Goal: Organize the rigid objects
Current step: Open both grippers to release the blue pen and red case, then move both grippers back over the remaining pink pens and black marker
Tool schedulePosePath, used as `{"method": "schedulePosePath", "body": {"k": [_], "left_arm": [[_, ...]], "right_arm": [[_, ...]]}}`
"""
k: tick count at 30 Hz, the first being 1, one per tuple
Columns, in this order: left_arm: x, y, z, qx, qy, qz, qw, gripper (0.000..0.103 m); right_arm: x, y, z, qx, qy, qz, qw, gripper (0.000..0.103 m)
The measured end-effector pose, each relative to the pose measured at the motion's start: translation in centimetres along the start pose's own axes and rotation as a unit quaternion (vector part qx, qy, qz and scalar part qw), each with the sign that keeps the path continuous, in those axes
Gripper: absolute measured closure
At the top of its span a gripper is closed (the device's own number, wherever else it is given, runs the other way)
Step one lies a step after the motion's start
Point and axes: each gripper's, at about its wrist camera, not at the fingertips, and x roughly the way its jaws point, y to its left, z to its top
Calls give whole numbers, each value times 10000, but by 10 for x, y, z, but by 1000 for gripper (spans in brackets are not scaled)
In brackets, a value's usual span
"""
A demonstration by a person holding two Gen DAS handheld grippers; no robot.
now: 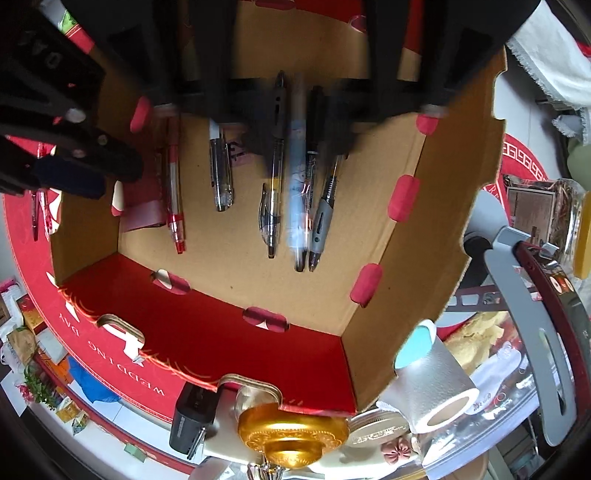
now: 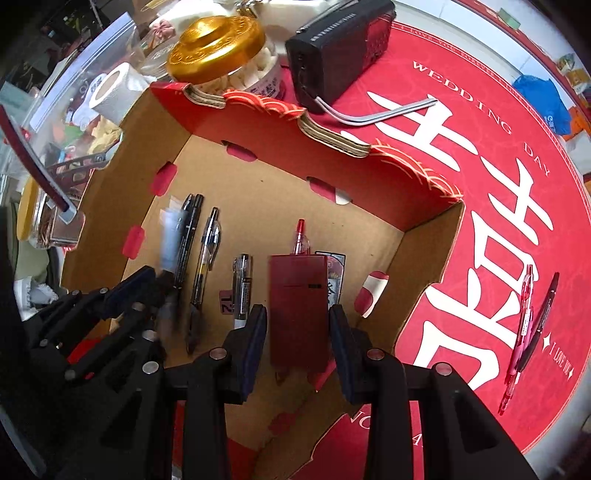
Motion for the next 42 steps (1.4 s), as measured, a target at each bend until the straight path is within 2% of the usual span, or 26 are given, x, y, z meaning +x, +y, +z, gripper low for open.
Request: {"method": "schedulePosePath", "body": {"k": [1, 2, 3, 5, 10, 14, 18, 21, 23, 27, 30, 32, 34, 36, 40, 42], "left_arm": [[0, 3, -1, -45, -12, 16, 10000, 17], [-1, 6, -2, -100, -68, -67, 9999, 10], [-3, 8, -3, -152, -144, -122, 9997, 0], [-6, 10, -5, -167, -263, -120, 9994, 0], [-10, 2, -12, -43, -160, -222, 9996, 0], [-26, -23, -18, 247, -186, -359, 9989, 0], [-49, -71, -24, 988, -398, -647, 9922, 0], [-69, -128, -37, 1853, -615, -820, 9773, 0], [-75, -167, -50, 2482, -717, -953, 9613, 0], [-64, -247, -88, 3740, -600, -983, 9203, 0], [-51, -290, -116, 4355, -519, -976, 8934, 0], [-37, -316, -131, 4627, -439, -962, 8802, 0], [-20, -332, -135, 4637, -347, -892, 8808, 0], [-1, -342, -135, 4616, -239, -726, 8838, 0], [23, -345, -126, 4490, -151, -414, 8924, 0], [27, -339, -115, 4308, -247, -377, 9013, 0]], "right_arm": [[-5, -3, 0, 36, -133, -47, 9999, 36], [-11, -4, -1, 39, -279, 138, 9995, 22], [-16, -4, -2, 35, -384, 249, 9989, 21], [-26, -2, -2, -63, -513, 170, 9985, 20], [-52, -11, -17, 21, -752, 106, 9971, 20], [-70, -48, -48, 542, -786, -109, 9954, 20], [-78, -109, -88, 1427, -689, -590, 9856, 20], [-79, -165, -123, 2269, -500, -876, 9687, 20], [-77, -198, -144, 2715, -320, -972, 9570, 20], [-72, -244, -181, 3281, -67, -1090, 9383, 20], [-71, -266, -202, 3585, 12, -989, 9283, 20], [-72, -277, -213, 3691, 24, -987, 9241, 20], [-74, -295, -229, 3903, 63, -939, 9159, 19], [-75, -305, -240, 3982, 50, -866, 9132, 19], [-76, -318, -248, 3892, 8, -873, 9170, 19], [-75, -322, -247, 3880, -12, -796, 9182, 19]]}}
